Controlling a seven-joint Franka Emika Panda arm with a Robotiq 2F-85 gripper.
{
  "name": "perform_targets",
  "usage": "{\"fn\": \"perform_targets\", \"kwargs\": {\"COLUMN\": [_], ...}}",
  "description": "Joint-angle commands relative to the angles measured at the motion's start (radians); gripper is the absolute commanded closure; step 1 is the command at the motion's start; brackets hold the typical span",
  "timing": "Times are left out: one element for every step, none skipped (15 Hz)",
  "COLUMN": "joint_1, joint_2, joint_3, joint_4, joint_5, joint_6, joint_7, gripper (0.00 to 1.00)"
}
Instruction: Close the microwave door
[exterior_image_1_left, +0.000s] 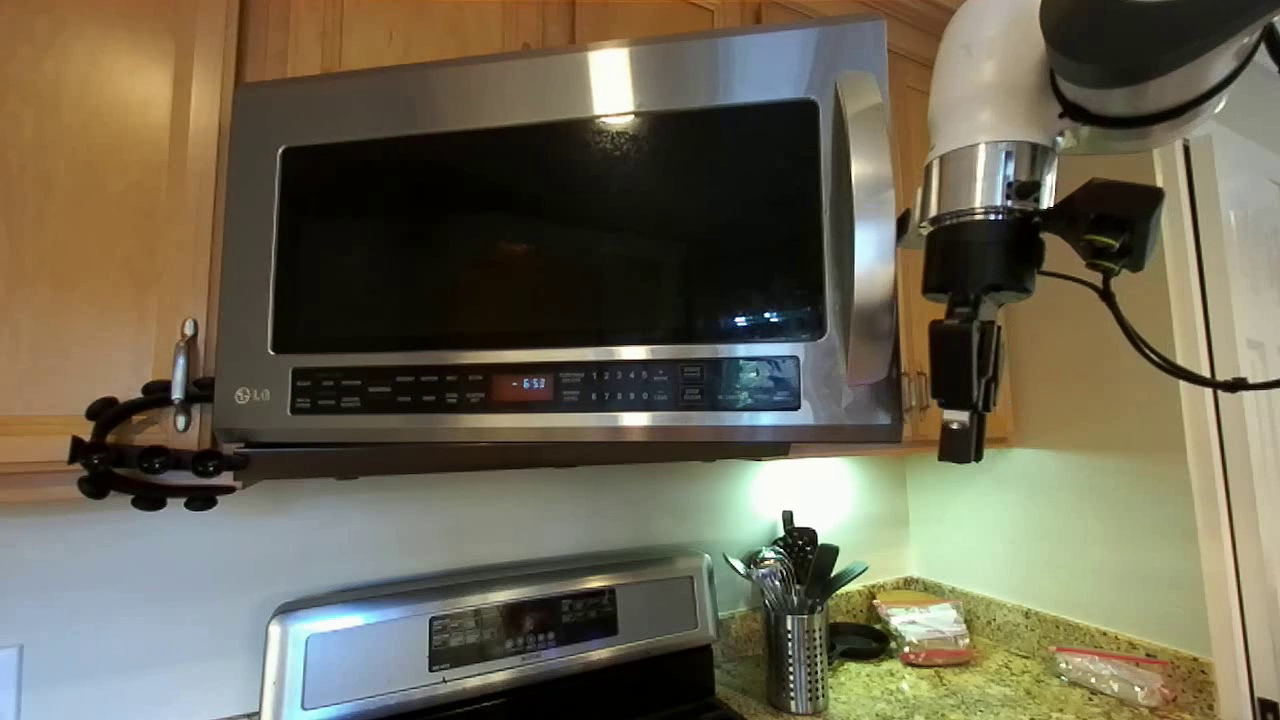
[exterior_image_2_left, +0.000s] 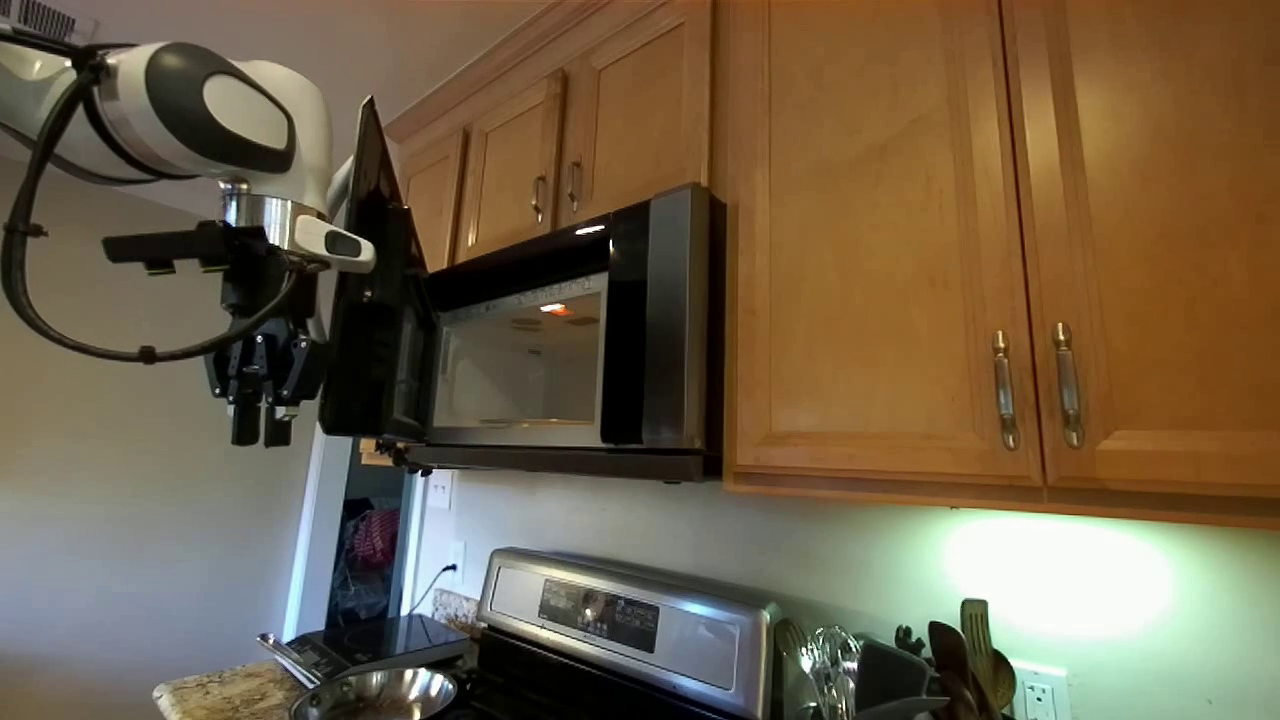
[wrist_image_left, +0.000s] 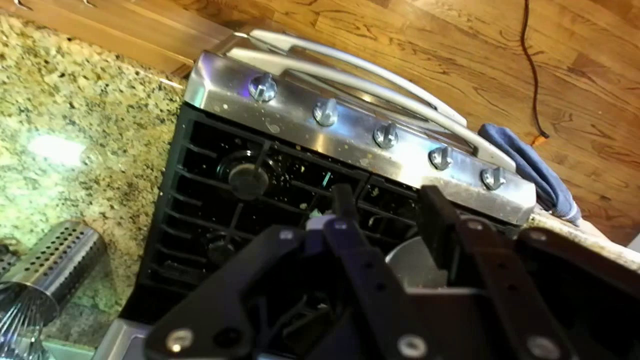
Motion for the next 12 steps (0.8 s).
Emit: {"fn": "perform_targets", "kwargs": {"joint_1": [0.029,0.031,0.032,0.033,0.033,0.03,0.022,0.014,0.013,0.006,0.0,-0.008], "joint_2": [0.002,0.005,0.006,0.007,0.008,0.008,0.005,-0.001,-0.001,-0.001,0.001,0.004], "joint_3": [0.014,0.02,0.021,0.018,0.019,0.018,0.018,0.016,0.009,0.006,-0.001,-0.009], "joint_4": [0.012,0.014,0.014,0.013,0.014,0.013,0.008,0.0,-0.005,-0.009,-0.012,-0.016], "joint_5": [0.03,0.024,0.022,0.024,0.024,0.021,0.014,0.006,0.001,-0.01,-0.023,-0.041], "joint_6": [0.084,0.101,0.116,0.13,0.14,0.152,0.177,0.198,0.223,0.249,0.278,0.303], "joint_7": [0.026,0.026,0.026,0.021,0.024,0.025,0.029,0.032,0.024,0.021,0.016,0.011], "gripper": [0.91,0.95,0.96,0.98,1.0,1.0,0.98,0.97,0.97,0.96,0.97,0.96]}}
